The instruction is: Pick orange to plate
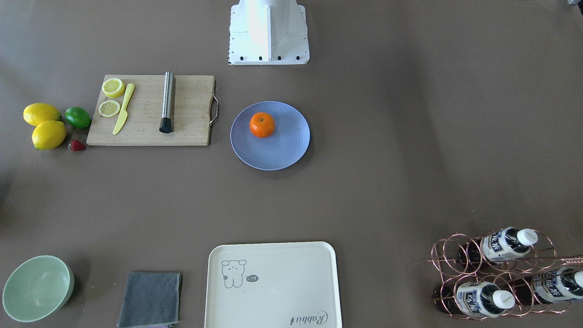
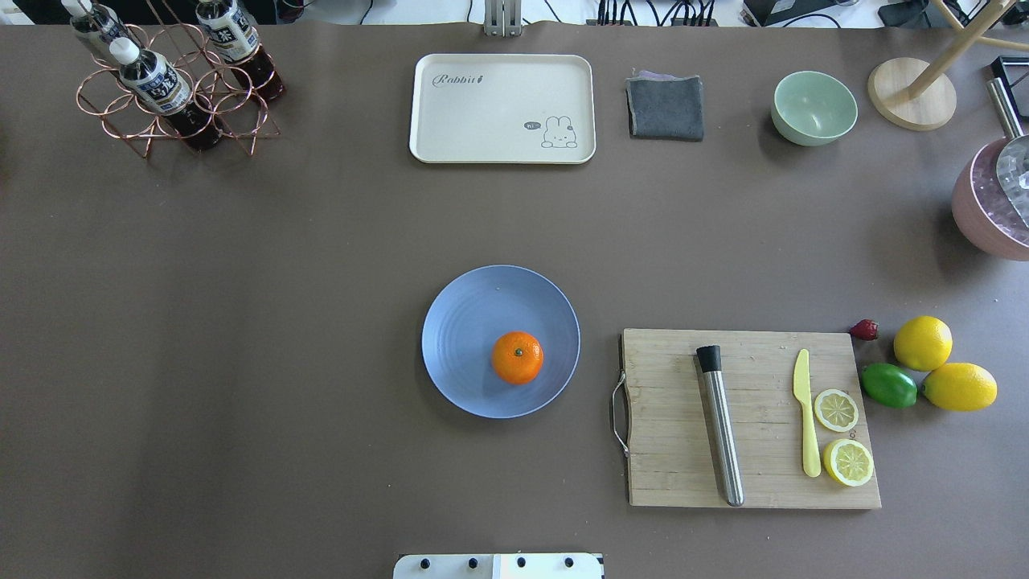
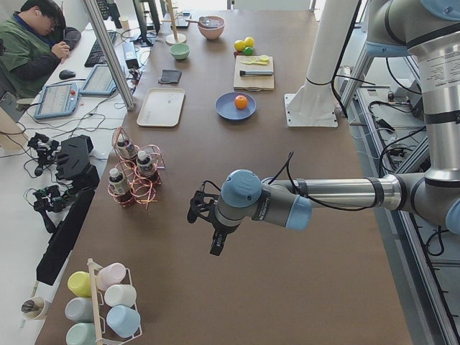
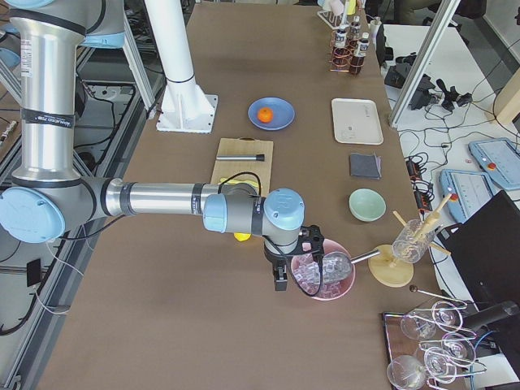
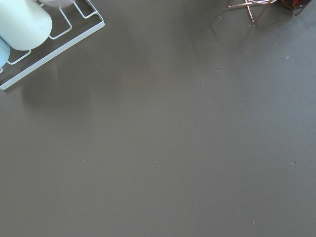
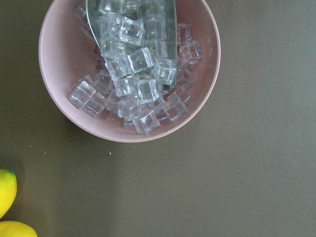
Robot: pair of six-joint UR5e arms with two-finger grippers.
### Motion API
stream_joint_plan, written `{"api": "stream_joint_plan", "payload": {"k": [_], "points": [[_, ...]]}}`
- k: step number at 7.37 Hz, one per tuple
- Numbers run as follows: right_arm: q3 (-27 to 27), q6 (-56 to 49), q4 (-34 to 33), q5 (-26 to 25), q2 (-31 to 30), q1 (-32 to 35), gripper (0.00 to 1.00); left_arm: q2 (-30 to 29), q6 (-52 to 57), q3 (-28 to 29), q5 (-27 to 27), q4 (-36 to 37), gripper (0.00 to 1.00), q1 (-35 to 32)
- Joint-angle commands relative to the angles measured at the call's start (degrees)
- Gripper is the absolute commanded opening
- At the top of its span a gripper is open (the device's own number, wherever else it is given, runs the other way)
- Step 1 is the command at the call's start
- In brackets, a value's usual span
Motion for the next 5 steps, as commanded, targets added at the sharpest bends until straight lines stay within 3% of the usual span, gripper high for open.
{"api": "stream_joint_plan", "payload": {"k": [1,5], "points": [[-0.03,0.11,0.04,-0.02,0.02,-0.09,1.0,-0.11,-0.08,-0.22,0.0,0.0,0.98,-0.01],[-0.03,-0.07,0.04,-0.02,0.72,-0.09,1.0,-0.73,-0.08,-0.04,0.53,0.0,0.98,0.08]]}}
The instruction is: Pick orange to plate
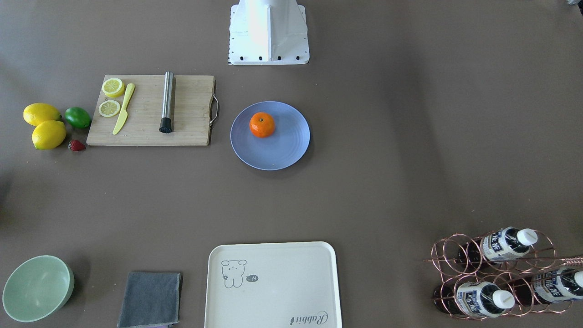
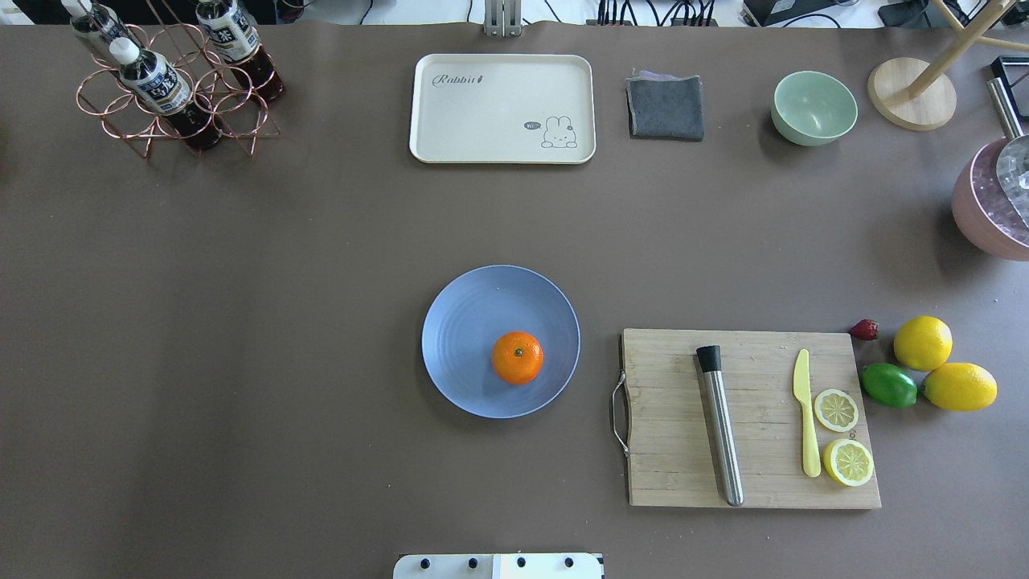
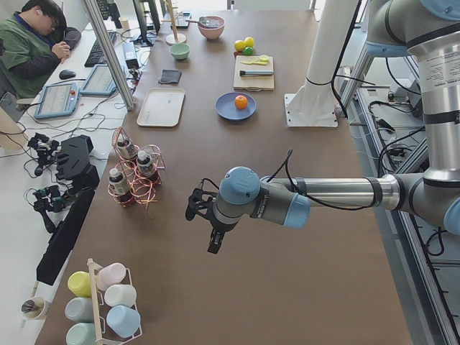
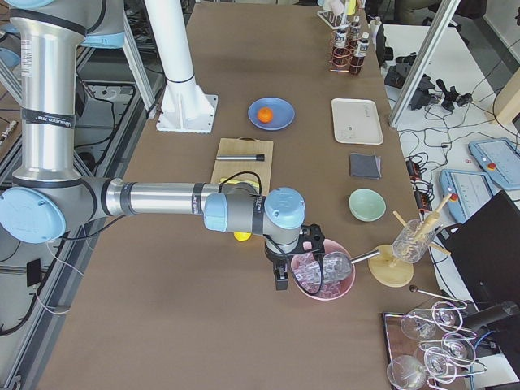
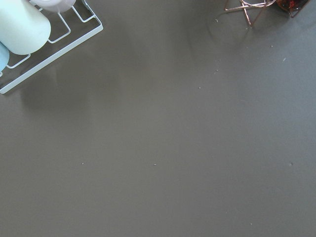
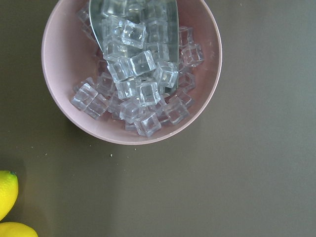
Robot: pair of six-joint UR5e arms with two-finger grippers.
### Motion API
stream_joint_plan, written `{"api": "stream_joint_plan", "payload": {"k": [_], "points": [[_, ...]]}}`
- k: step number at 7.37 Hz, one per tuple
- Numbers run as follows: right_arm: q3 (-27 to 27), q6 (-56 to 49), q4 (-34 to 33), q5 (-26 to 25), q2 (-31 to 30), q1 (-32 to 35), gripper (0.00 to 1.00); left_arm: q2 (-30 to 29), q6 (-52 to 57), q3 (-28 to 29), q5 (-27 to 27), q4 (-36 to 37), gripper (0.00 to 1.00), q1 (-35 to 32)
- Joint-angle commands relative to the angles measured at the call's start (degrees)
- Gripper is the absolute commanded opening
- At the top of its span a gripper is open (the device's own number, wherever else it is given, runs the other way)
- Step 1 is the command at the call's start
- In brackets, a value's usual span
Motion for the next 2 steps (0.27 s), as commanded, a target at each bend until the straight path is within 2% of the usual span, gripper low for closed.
{"api": "stream_joint_plan", "payload": {"k": [1,2], "points": [[-0.42,-0.05,-0.09,0.0,0.43,-0.01,1.0,-0.19,0.0,-0.05,0.11,0.0,0.98,-0.04],[-0.34,-0.06,-0.09,0.09,0.43,-0.01,1.0,-0.2,0.0,-0.05,0.11,0.0,0.98,0.04]]}}
